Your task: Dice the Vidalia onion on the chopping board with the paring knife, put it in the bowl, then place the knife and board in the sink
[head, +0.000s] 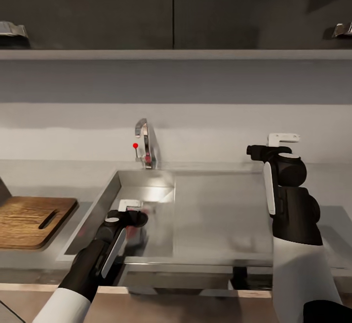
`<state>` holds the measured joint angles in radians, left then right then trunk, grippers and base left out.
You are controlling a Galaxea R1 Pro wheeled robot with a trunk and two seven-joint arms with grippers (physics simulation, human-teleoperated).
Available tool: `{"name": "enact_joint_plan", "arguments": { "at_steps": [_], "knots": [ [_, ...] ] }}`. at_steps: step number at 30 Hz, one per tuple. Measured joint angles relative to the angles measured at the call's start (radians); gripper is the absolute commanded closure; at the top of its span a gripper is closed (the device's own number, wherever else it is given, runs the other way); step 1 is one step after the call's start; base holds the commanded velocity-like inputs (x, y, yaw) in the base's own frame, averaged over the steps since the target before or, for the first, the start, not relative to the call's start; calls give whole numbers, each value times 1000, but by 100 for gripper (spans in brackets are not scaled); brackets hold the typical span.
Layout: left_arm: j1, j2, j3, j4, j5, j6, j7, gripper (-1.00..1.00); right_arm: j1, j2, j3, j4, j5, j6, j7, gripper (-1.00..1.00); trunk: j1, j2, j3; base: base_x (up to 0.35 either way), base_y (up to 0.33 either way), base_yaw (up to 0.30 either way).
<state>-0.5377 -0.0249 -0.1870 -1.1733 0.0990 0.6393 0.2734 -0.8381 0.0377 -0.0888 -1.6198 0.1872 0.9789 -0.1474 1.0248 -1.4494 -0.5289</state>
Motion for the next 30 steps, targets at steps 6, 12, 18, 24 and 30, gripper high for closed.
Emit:
{"name": "enact_joint_plan", "arguments": {
  "at_steps": [6, 12, 18, 24, 30],
  "knots": [
    [0, 0, -2, 10, 0, 0, 0, -100, 0, 0, -1, -1, 0, 0, 0, -100, 0, 0, -8, 24, 0, 0],
    [0, 0, -4, 24, 0, 0, 1, -100, 0, 0, 0, -1, 0, 0, -1, -100, 0, 0, -10, -3, 0, 0],
    [0, 0, -4, 25, -1, 0, 2, -100, 0, 1, 0, -1, 0, 0, -1, -100, 0, 0, -10, -116, 0, 0],
    [0, 0, -3, 19, -13, 0, 2, -100, 0, 2, 2, 0, 0, 0, -2, -100, 0, 0, -10, -25, 0, 0],
    [0, 0, -3, 16, -17, 0, 2, -100, 0, 2, 2, 0, 0, 0, -2, -100, 0, 0, -10, -2, 0, 0]
  ]
}}
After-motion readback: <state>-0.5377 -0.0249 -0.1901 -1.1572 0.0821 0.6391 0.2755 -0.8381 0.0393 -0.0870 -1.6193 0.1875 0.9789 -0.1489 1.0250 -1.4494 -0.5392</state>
